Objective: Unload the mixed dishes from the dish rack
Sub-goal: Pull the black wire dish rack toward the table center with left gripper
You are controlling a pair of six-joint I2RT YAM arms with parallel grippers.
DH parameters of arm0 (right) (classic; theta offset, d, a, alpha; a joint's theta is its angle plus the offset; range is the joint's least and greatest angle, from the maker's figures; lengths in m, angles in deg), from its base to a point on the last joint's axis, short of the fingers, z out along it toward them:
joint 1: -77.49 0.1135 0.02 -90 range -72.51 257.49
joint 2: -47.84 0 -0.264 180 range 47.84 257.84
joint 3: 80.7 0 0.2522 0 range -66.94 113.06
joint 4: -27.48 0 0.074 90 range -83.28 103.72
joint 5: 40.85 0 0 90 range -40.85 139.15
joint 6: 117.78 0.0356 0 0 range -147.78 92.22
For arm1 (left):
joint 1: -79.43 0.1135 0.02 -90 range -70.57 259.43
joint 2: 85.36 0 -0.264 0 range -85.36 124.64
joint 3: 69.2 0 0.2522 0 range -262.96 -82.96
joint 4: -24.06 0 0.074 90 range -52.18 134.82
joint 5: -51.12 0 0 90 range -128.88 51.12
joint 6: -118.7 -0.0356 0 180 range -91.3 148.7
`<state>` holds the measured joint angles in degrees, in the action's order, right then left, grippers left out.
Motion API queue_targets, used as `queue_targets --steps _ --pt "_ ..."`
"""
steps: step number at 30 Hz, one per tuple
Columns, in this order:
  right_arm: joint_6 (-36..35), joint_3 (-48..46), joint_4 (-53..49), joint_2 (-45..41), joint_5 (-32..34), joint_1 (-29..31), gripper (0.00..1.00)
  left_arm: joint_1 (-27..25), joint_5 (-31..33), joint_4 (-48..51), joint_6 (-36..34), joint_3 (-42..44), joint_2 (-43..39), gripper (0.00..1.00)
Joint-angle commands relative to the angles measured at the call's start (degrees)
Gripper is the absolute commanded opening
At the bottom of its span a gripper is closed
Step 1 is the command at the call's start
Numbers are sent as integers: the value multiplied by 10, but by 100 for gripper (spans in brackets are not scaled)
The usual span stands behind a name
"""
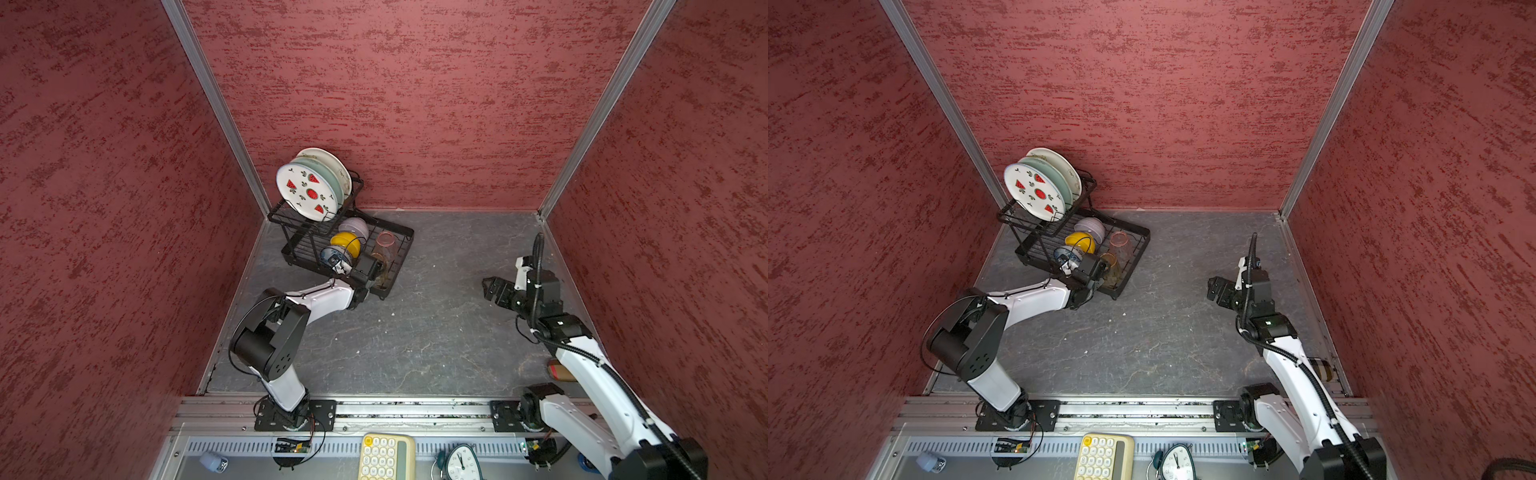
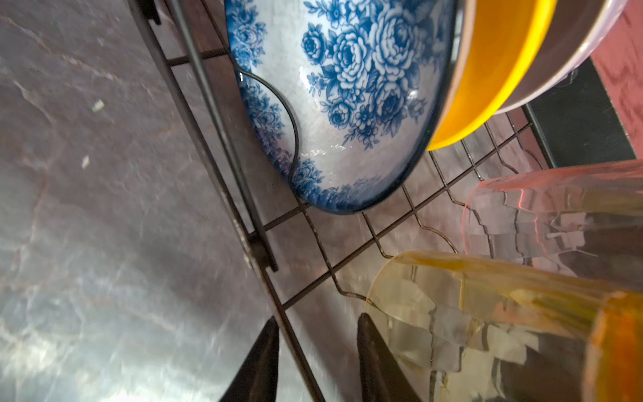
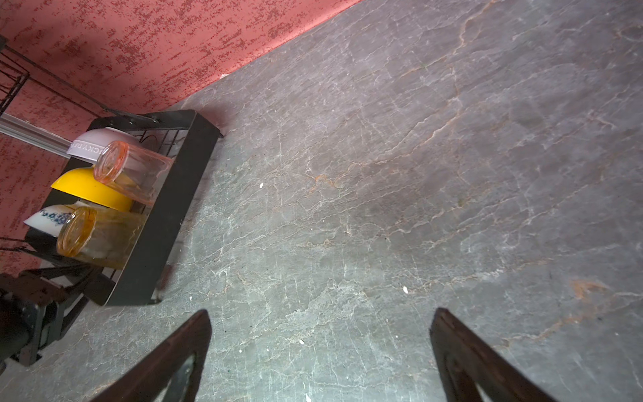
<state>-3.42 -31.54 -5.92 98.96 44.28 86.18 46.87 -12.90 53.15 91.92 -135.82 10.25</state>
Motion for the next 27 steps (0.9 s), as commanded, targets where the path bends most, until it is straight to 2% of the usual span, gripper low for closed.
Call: queue_targets --steps 1,10,17,27 --pt "9 -7 1 -5 9 4 99 -68 -147 58 -119 42 5 0" --pt "-2 -9 -8 -2 6 4 99 -118 -190 25 -210 72 -31 0" --pt "-6 -12 -9 9 -1 4 99 -127 -224 -16 -294 88 -35 0" --pt "-3 -11 -6 21 9 4 99 -145 -282 -47 -402 59 -17 0"
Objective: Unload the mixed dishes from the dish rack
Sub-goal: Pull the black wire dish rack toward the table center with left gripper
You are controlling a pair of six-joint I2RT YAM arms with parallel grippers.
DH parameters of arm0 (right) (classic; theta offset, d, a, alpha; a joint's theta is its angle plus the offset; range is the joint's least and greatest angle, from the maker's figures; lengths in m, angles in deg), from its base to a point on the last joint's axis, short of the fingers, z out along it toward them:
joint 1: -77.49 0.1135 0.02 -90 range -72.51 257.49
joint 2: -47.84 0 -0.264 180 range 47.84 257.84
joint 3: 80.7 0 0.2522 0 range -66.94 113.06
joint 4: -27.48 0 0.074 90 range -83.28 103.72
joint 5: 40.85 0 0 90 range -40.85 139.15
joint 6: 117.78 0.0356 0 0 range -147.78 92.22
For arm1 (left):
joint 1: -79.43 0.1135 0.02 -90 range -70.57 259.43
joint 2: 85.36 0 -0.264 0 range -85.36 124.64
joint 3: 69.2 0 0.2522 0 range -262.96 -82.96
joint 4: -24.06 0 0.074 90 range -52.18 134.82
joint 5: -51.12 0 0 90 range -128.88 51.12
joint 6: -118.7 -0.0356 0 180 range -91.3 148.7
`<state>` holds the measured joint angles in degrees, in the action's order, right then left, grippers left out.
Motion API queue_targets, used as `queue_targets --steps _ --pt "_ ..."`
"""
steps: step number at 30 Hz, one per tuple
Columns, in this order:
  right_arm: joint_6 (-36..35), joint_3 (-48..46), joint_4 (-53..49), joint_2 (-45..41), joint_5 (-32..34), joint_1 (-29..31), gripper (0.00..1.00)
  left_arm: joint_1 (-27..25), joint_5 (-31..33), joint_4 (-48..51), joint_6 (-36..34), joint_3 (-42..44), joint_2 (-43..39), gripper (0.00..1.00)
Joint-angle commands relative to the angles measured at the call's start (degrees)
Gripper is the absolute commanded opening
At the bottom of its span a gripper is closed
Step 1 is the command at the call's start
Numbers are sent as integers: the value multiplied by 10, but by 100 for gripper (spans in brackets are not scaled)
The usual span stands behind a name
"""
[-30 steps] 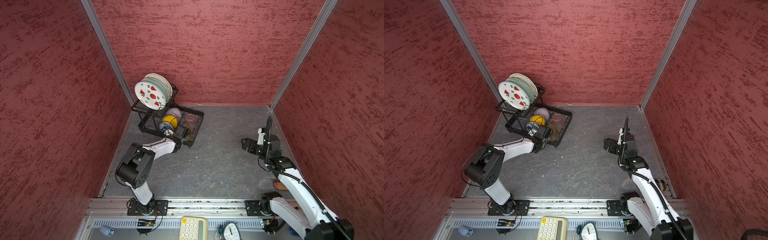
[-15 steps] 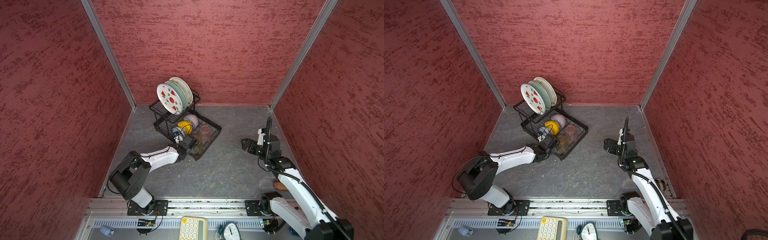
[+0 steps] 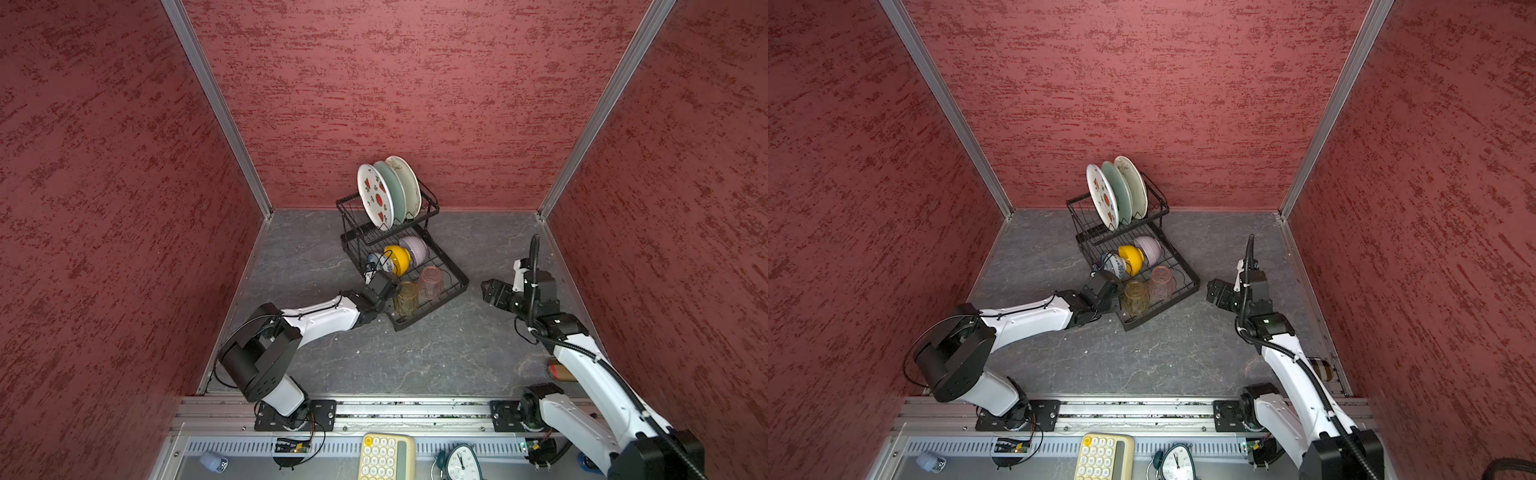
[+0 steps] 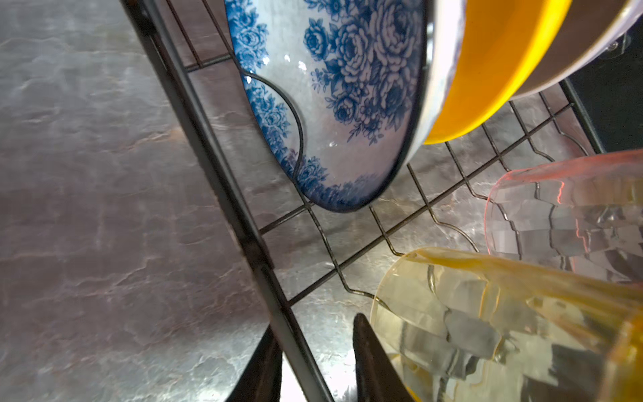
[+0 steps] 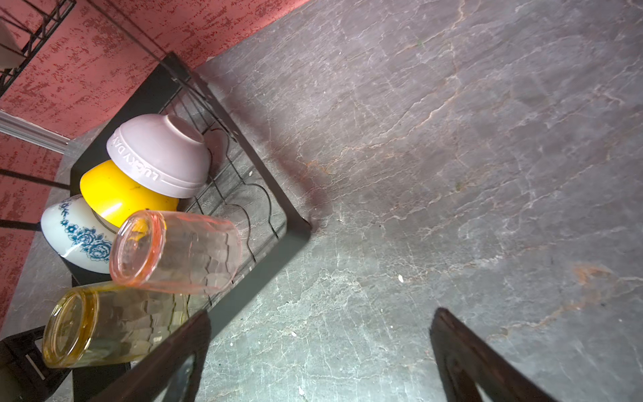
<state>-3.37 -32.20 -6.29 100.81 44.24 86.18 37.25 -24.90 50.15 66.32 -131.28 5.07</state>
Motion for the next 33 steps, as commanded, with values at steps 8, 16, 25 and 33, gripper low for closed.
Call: queue_targets --steps 8,16,25,33 --pt "-3 -11 0 5 13 4 99 -55 -169 -26 -207 31 33 0" --pt "-2 -11 8 17 11 4 99 -18 -177 -46 -225 47 17 0" --pt "-3 -18 15 19 -1 4 99 49 -167 -39 -200 55 13 0" --pt "-16 -3 5 47 -25 11 99 83 -131 -28 -174 34 15 0"
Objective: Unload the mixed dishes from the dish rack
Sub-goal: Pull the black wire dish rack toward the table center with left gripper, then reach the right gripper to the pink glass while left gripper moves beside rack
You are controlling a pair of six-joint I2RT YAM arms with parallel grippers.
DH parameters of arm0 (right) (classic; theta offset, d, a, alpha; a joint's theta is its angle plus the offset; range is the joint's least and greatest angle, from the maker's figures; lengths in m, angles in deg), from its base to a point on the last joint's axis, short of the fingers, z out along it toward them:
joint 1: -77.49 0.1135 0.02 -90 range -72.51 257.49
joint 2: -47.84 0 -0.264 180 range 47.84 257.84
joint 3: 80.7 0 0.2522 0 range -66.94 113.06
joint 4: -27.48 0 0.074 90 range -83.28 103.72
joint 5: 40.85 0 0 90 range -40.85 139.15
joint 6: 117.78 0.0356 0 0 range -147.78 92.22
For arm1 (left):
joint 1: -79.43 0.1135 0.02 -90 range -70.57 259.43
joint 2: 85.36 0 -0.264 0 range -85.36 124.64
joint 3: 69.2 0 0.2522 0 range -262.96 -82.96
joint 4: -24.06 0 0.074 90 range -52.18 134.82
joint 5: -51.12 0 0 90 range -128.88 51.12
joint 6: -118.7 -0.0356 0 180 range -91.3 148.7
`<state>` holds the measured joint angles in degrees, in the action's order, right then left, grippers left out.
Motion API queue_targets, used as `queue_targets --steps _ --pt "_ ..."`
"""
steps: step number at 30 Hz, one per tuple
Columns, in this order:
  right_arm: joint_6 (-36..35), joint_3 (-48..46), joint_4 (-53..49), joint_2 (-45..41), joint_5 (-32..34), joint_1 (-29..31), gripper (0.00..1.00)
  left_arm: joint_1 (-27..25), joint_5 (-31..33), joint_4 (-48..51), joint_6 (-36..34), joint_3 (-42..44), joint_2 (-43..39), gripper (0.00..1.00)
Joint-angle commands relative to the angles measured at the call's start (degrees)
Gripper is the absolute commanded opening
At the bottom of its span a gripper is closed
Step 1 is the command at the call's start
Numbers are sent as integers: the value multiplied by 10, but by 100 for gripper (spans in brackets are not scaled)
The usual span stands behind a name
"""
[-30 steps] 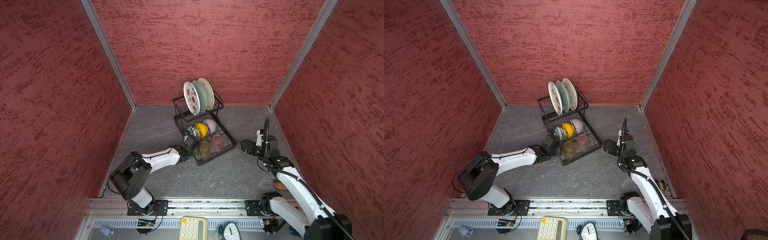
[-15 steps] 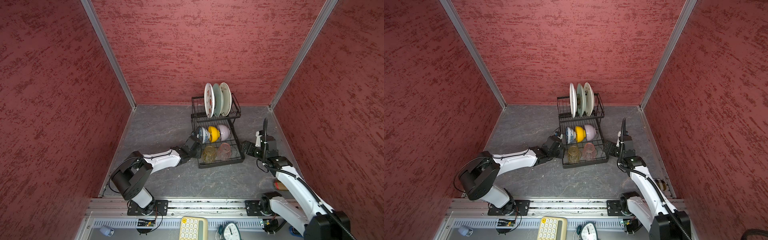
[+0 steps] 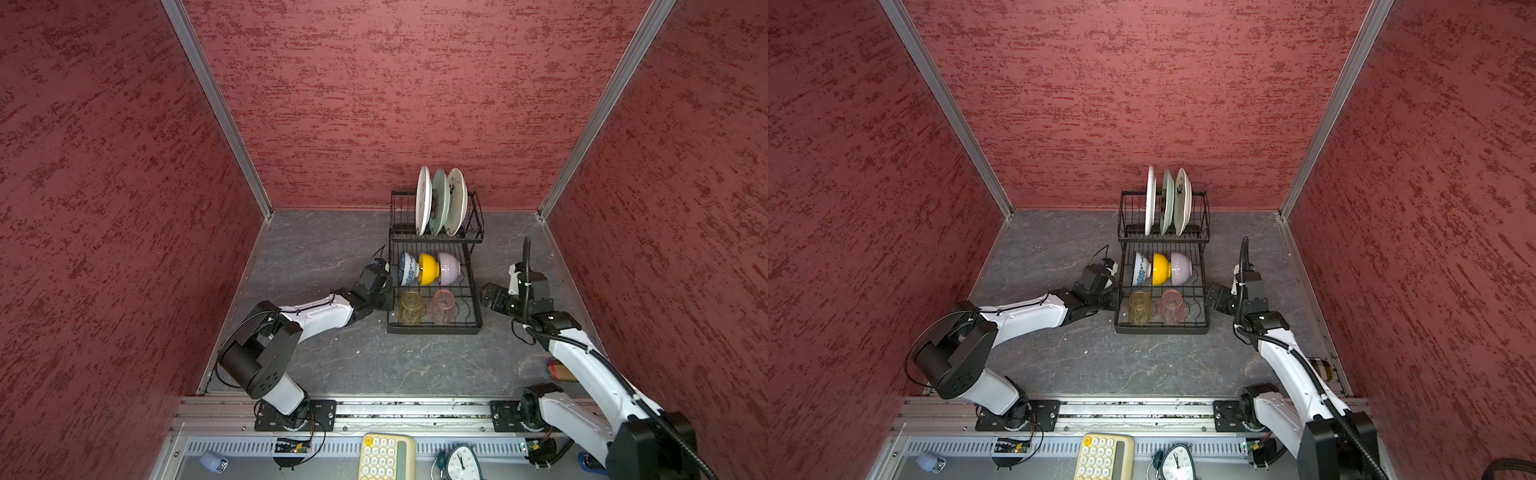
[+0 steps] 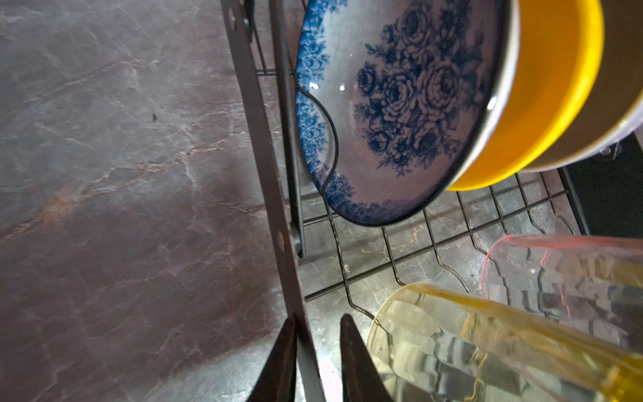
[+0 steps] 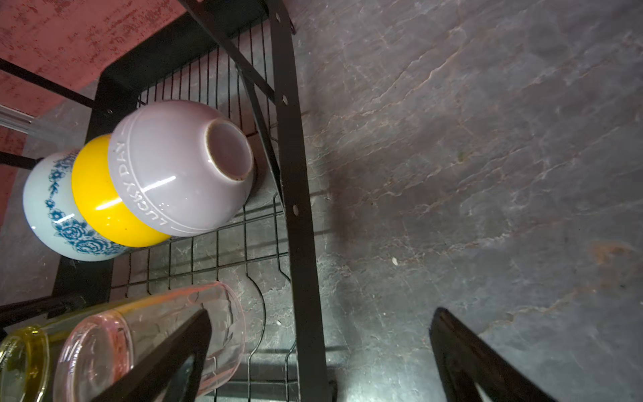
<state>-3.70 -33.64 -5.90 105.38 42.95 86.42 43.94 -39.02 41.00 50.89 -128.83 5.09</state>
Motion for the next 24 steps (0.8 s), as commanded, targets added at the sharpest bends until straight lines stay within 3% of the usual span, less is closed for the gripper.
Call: queue_targets --steps 1,12,17,20,22,24 --pt "-16 14 -3 0 -11 13 99 22 6 60 -17 7 15 0" --pt "-1 52 -35 -5 4 95 99 42 -2 56 20 5 18 0" --pt "17 79 -50 6 23 150 99 44 13 62 40 18 -10 22" --pt "35 89 -51 6 32 184 99 45 31 80 46 21 -33 24" --pt "48 96 -49 12 42 208 99 48 49 93 49 26 -47 36" --pt "58 100 -43 22 47 227 99 54 64 101 57 32 -61 40"
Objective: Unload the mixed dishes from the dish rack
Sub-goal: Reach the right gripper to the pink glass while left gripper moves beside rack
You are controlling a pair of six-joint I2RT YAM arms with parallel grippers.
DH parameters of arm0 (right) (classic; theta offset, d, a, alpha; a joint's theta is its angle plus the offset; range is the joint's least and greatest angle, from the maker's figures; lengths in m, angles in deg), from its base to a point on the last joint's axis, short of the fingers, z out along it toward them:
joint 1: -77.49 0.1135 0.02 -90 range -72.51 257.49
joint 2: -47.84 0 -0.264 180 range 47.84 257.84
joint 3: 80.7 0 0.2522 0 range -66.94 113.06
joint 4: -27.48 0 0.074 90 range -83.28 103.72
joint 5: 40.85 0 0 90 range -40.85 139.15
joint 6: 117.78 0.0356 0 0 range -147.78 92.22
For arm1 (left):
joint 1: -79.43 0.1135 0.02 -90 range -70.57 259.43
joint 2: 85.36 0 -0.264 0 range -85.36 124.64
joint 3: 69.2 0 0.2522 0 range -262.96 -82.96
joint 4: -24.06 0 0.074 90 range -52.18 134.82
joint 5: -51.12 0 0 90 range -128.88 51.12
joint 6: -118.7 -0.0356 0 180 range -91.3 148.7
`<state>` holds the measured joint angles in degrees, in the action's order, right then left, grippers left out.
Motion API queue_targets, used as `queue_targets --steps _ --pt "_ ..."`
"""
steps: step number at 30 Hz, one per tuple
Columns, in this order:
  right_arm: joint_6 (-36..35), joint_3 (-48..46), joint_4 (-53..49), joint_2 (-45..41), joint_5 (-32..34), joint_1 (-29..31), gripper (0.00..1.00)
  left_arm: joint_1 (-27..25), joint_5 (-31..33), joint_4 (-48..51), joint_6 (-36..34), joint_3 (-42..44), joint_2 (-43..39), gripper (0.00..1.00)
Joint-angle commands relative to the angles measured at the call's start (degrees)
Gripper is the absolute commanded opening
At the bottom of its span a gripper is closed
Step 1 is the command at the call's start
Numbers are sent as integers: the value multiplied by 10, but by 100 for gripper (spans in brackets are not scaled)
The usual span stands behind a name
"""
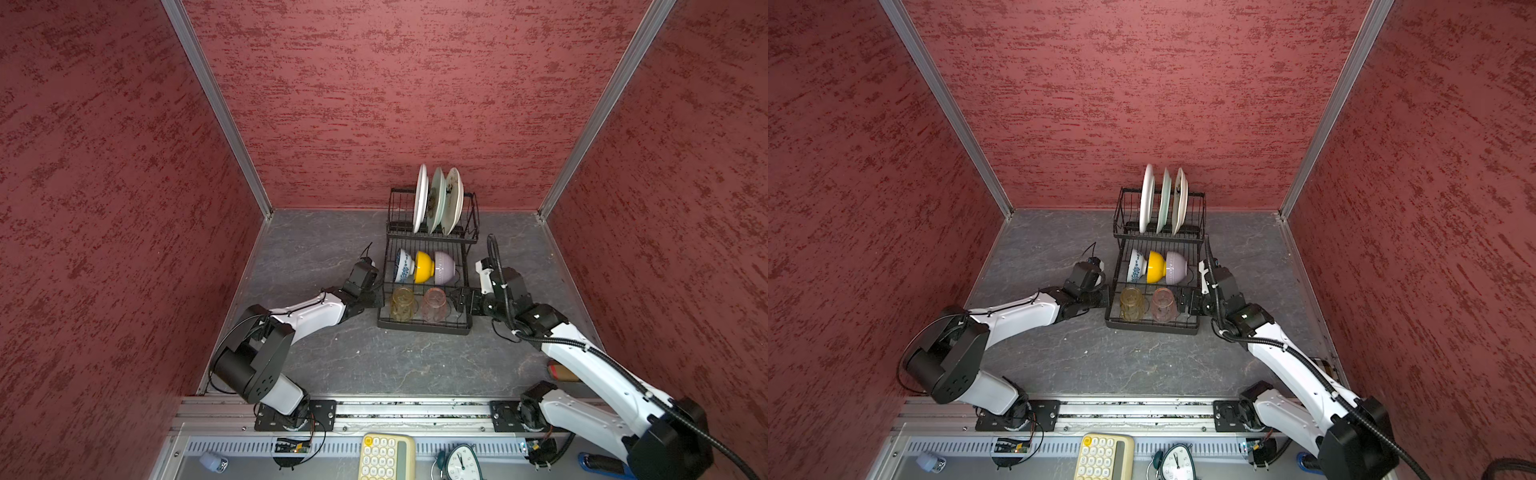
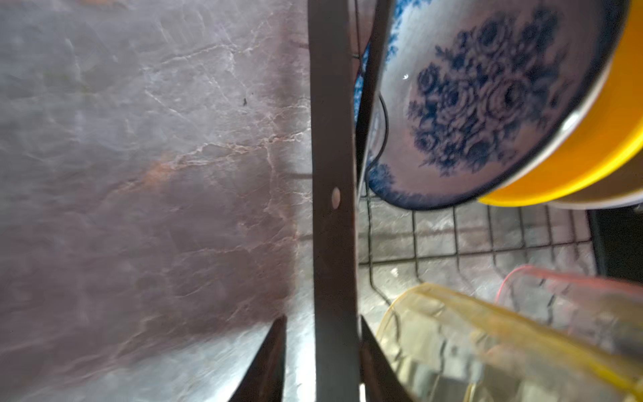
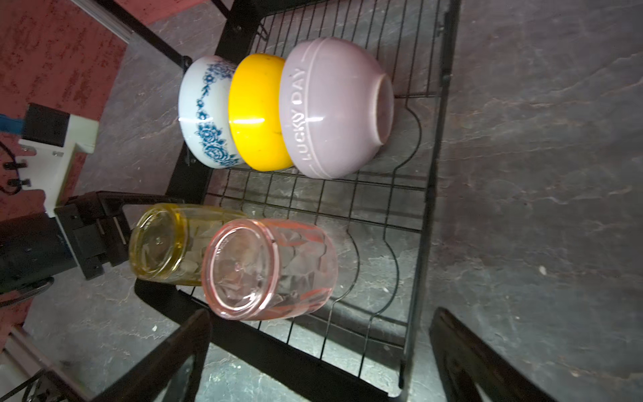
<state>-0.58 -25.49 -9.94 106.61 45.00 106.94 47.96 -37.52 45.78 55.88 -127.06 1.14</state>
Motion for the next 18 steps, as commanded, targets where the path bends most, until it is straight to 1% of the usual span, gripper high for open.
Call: queue_targets --steps 1,4,7,12,13,14,18 --pt "32 21 1 17 28 29 99 21 50 55 13 19 -31 42" --pt "43 27 11 42 35 55 99 35 53 59 33 38 -68 54" --pt "55 40 6 67 60 81 99 42 58 71 54 58 -114 66" --pt "86 45 22 88 84 107 99 45 30 86 80 86 -195 85" --pt "94 44 29 91 84 111 99 45 24 90 79 89 -209 87" --pt "103 44 37 93 86 116 99 45 17 96 77 91 -225 91" --pt "129 41 62 106 108 137 99 46 10 126 73 92 -273 98"
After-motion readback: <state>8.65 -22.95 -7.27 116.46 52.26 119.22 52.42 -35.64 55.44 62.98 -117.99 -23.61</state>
